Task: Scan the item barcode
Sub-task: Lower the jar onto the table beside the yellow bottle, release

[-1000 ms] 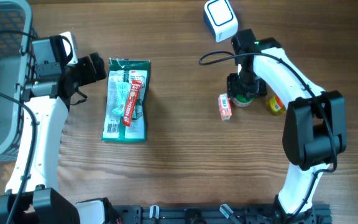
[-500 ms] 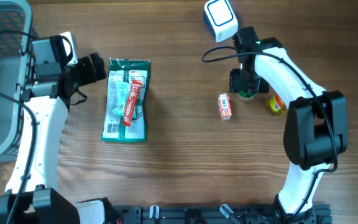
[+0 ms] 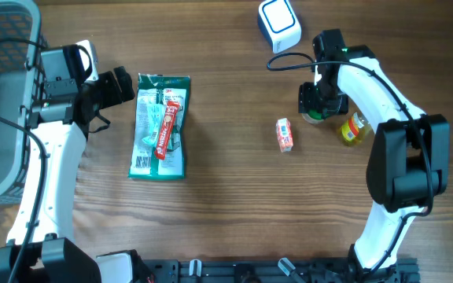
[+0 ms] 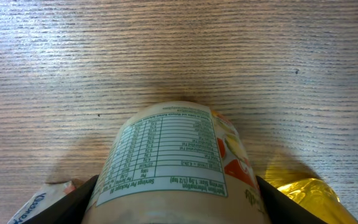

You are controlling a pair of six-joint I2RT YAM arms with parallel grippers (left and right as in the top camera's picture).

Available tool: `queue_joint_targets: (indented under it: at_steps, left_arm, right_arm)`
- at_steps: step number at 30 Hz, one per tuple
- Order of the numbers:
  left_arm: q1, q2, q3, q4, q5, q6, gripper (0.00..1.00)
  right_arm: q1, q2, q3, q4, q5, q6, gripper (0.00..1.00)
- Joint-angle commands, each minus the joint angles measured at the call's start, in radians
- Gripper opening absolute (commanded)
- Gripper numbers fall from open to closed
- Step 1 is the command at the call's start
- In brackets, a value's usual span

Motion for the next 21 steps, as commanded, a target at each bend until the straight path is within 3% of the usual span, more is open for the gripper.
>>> queue_joint_targets:
  at_steps: [1, 4, 10, 13, 17, 19, 21]
  left_arm:
    - [0.004, -0.014, 0.014, 0.0, 0.008, 0.016, 1.0]
    - [0.004, -0.014, 0.014, 0.0, 0.008, 0.016, 1.0]
    - [0.004, -0.014, 0.014, -0.001, 0.008, 0.016, 1.0]
    - [0.004, -0.014, 0.014, -0.001, 0.008, 0.016, 1.0]
    - [0.004, -0.014, 0.014, 0.0, 0.008, 0.016, 1.0]
    - [0.004, -0.014, 0.014, 0.0, 0.008, 0.016, 1.0]
    - [0.004, -0.014, 0.014, -0.001, 0.008, 0.016, 1.0]
  right_arm:
    - [0.002, 0.001, -0.002, 0.005, -0.016, -0.014, 0.8]
    - [0.002, 0.001, -0.001, 0.01, -0.016, -0.014, 0.87]
    - [0.002, -0.007, 0.073, -0.018, -0.016, -0.014, 0.87]
    - [0.004, -0.041, 0.224, -0.134, -0.017, -0.014, 0.87]
    - [0.004, -0.082, 0.276, -0.242, -0.063, -0.012, 0.87]
    - [0.004, -0.085, 0.275, -0.313, -0.139, -0.011, 0.82]
    - [0.007, -0.085, 0.253, -0.333, -0.214, -0.01, 0.71]
